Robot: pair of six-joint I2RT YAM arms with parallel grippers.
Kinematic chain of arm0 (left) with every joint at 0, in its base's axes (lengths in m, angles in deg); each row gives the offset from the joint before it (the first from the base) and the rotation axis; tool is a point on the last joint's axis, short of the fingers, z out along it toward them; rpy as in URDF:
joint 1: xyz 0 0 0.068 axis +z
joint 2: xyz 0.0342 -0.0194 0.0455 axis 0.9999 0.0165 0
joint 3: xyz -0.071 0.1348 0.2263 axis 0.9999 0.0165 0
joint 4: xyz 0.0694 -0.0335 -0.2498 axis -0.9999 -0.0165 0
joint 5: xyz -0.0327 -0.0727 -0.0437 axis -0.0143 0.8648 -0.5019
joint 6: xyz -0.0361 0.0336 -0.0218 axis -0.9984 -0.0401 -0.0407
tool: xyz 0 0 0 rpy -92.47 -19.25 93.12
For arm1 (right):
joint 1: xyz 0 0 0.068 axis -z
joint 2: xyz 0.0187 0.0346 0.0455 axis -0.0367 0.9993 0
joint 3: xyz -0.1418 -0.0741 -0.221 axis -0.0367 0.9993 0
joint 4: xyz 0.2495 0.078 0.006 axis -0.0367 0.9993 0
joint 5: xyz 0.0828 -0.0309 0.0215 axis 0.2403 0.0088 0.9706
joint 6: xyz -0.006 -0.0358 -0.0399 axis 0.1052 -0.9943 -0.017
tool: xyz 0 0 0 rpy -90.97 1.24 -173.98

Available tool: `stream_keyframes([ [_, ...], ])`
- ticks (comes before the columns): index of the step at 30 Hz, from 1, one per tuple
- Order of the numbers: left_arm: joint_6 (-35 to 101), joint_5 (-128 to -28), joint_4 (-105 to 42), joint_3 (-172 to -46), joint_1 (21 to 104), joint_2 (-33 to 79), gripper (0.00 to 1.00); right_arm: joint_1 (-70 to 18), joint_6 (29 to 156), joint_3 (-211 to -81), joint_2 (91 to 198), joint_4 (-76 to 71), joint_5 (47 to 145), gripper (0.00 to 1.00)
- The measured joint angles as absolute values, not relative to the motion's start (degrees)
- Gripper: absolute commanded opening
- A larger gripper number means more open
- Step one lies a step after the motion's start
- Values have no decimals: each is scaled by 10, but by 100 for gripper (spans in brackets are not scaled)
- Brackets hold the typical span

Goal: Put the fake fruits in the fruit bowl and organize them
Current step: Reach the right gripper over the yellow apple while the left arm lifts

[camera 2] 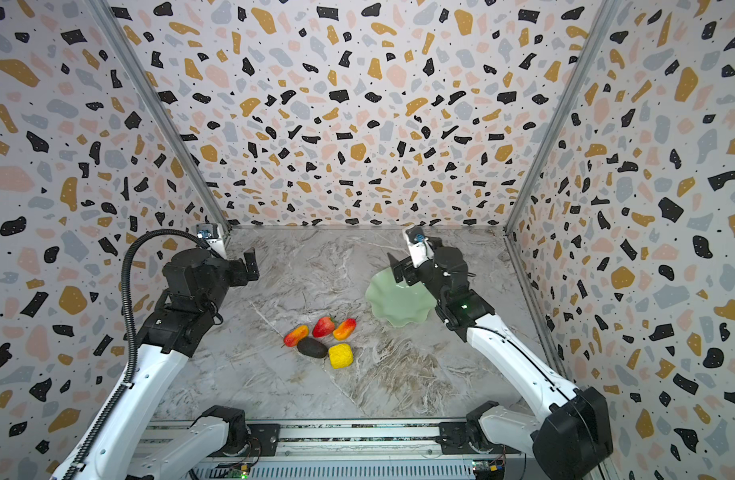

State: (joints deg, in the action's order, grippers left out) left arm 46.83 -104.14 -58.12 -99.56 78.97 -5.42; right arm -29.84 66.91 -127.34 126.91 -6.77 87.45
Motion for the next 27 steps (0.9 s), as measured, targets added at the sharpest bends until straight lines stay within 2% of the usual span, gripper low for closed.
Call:
stream_keyframes([
  [7, 487, -1016, -654, -973, 790, -86, 100, -461, 590, -1370, 1421, 125, 895, 100],
  [13, 489, -994, -653, -927, 790, -78, 100, -550, 523, -1371, 1472, 199, 906, 100],
  [21, 492, -974, -630, -886, 789, -73, 100, -578, 473, -1372, 1493, 216, 928, 98],
  [27, 495, -964, -611, -875, 790, -66, 100, -584, 448, -1410, 1559, 250, 933, 93],
])
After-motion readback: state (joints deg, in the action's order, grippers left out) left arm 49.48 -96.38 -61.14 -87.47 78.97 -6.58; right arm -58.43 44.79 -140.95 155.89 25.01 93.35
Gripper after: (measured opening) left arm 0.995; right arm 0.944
